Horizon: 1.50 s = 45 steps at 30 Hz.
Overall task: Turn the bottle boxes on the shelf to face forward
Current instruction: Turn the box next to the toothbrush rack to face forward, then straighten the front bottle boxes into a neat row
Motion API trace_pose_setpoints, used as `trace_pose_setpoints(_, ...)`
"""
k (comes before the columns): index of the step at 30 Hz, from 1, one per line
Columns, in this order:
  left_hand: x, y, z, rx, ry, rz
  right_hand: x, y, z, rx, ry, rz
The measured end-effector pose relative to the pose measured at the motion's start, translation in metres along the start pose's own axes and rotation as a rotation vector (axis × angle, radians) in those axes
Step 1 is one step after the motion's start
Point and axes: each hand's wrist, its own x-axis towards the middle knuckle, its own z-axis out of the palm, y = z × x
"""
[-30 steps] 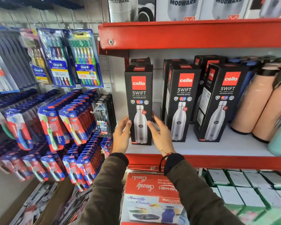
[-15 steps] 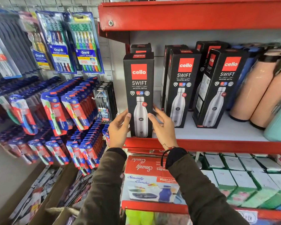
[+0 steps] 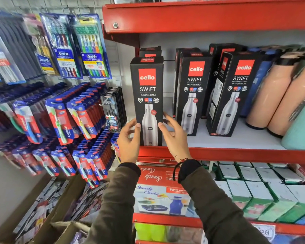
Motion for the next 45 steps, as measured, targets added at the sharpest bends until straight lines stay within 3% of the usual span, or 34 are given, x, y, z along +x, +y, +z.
trace_pose_setpoints(6,-0.032,0.021,0.031,0.018,0.244,0.237,0.007,0.012,-0.033,-0.010,0.239,-0.059)
trace_pose_setpoints(9,-0.044,0.037,0.059,0.019,0.143,0.375,0.016,0.017,-0.059,-0.023,0.347,-0.068)
trace_pose_setpoints(13,-0.051,0.049,0.099,0.017,-0.091,0.452,0.031,0.023,-0.085,-0.035,0.352,-0.016)
trace_pose_setpoints(15,-0.045,0.049,0.120,0.041,-0.161,0.405,0.041,0.023,-0.095,-0.062,0.296,0.037)
trace_pose_setpoints(23,0.003,0.040,0.159,0.021,-0.271,-0.149,0.063,0.029,-0.118,-0.118,0.064,0.200)
trace_pose_setpoints(27,0.012,0.039,0.166,0.005,-0.331,-0.335,0.063,0.030,-0.118,-0.110,0.016,0.226)
trace_pose_setpoints(45,-0.029,0.044,0.139,-0.008,-0.289,-0.325,0.016,0.022,-0.122,-0.096,0.083,0.149)
